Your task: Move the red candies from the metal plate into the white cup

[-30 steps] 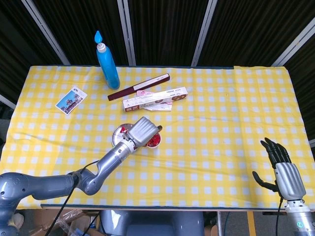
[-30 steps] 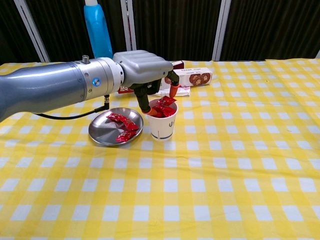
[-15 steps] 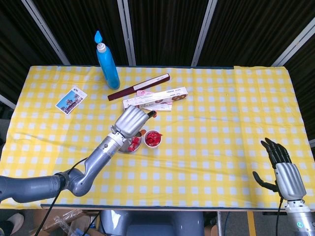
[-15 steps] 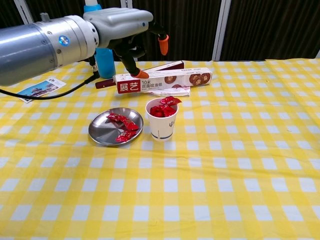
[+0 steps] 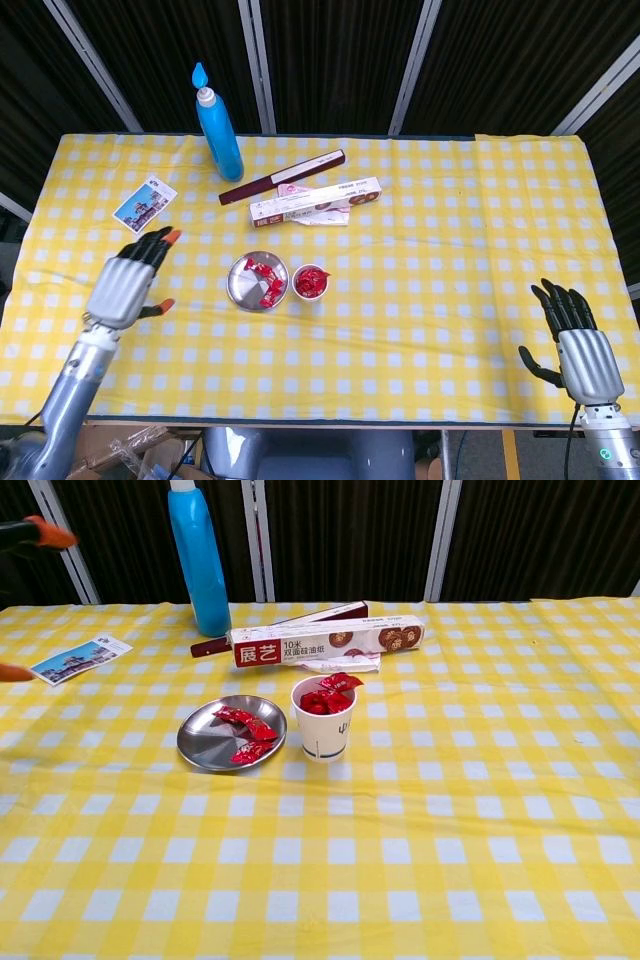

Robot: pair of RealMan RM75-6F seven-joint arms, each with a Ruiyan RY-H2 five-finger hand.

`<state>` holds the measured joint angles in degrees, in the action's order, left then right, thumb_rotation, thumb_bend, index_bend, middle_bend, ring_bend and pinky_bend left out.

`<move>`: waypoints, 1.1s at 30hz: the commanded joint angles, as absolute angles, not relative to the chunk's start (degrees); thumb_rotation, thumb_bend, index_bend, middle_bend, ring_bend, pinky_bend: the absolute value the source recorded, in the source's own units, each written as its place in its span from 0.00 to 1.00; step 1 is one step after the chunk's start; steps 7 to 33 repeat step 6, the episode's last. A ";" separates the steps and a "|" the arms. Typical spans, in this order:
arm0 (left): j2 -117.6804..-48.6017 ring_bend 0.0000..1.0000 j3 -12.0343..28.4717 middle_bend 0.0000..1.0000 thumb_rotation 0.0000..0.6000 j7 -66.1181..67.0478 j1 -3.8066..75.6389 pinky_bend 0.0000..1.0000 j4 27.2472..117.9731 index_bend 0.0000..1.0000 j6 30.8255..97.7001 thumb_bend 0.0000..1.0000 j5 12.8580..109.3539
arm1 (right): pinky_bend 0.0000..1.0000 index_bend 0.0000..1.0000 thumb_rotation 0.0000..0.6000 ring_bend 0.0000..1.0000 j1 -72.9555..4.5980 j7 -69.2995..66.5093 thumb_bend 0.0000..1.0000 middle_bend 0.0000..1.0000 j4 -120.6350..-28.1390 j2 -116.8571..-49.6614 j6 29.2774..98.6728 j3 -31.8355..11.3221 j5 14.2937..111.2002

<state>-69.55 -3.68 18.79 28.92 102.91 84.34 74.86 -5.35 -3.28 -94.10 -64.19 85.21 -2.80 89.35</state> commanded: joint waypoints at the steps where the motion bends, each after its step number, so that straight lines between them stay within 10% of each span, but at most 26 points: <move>1: -64.74 0.00 -9.15 0.00 1.00 14.46 21.62 0.07 102.06 0.00 90.61 0.13 80.29 | 0.00 0.00 1.00 0.00 -5.25 0.50 0.39 0.00 -92.97 -65.48 85.71 -3.03 89.11; 33: -64.70 0.00 -10.90 0.00 1.00 11.31 15.69 0.05 95.32 0.00 96.49 0.13 84.58 | 0.00 0.00 1.00 0.00 -5.05 2.50 0.39 0.00 -92.21 -66.89 86.43 -3.06 89.32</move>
